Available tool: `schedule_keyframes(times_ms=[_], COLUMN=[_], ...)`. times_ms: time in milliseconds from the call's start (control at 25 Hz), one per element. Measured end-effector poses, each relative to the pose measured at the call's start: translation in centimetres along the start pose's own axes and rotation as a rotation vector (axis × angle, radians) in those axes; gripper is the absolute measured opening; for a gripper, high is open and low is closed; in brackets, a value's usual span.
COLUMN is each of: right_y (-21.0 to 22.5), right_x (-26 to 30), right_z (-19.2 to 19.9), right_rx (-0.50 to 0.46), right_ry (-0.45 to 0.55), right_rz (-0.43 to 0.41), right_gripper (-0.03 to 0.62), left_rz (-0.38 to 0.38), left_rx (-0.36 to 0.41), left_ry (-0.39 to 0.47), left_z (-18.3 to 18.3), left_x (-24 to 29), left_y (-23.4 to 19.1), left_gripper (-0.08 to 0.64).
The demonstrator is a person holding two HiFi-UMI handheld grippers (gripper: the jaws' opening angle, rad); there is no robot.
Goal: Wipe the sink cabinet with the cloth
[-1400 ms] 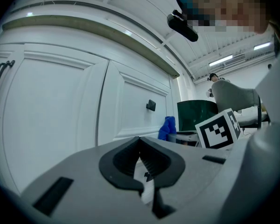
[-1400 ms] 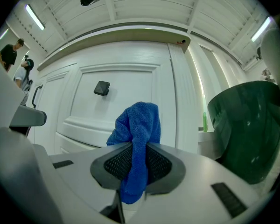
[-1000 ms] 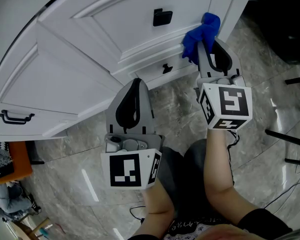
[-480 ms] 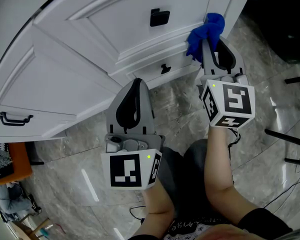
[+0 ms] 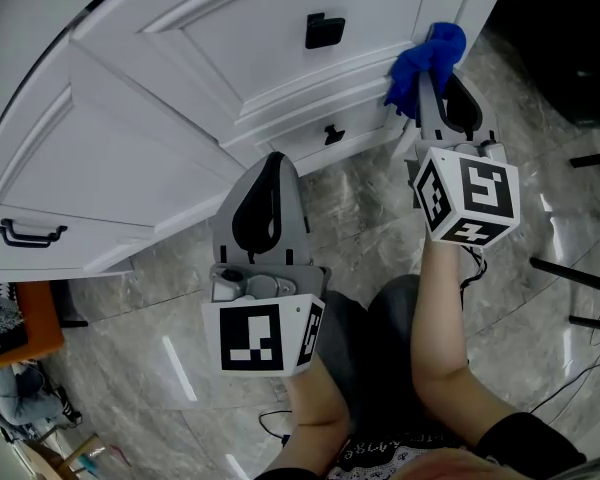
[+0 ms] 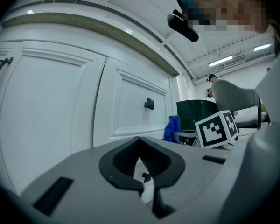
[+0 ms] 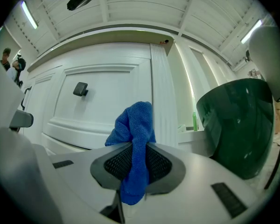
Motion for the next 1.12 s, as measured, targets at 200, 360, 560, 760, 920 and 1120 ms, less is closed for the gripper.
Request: schedule_keyframes(times_ms=[200,360,560,760,920,1120], right_y=[-0.3,-2.2,-10.1,-17.1,-19.7,-21.2], right_x=[-0.2,-1.6,-2.4,-3.1,-2.9,-2.1], right_z=[-0.1,-0.8,-2.5,-2.2,-0.9,0.4], right_rx=[-0.007,-0.02,-0.09,-0.081,-0.075,-0.088], right_ry=[-0.015,-0.025,0.018,0.05,-0.001,-0.026], right_rz=[0.018,-0.022,-0.273,-0.478,-0.54,-0.555], right_gripper=[0.08,0.08,0.08,0.08,0.08,0.08], left_rz=[-0.004,-0.007,-0.044,-0.115,-0.193,-0.202], left_rx=[-0.001,-0.002,-0.013,-0.032,-0.031,-0.05], left_ry=[0.012,0.026,0.051,0.063,0.075,0.068], left_z=[-0.4,-0.8,-1.4,-1.7,-2.1,-1.7], left_x=[-0.5,-1.1,-2.2,-3.8,-5.5,-5.6], left_y=[-0.1,-0.2,-1.4,-3.3,-5.2,-6.0], left_gripper=[0.005,0.005,0.005,0.005,0.005,0.005])
Point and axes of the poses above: the fingertips, and each gripper's own axes: x forward along the fingers, y to its right, z out of its underside, the point moved 8 cm from there along -x, backward along the fingers, and after that the axes turned 9 degrees about -x, right-handed, at the moved point
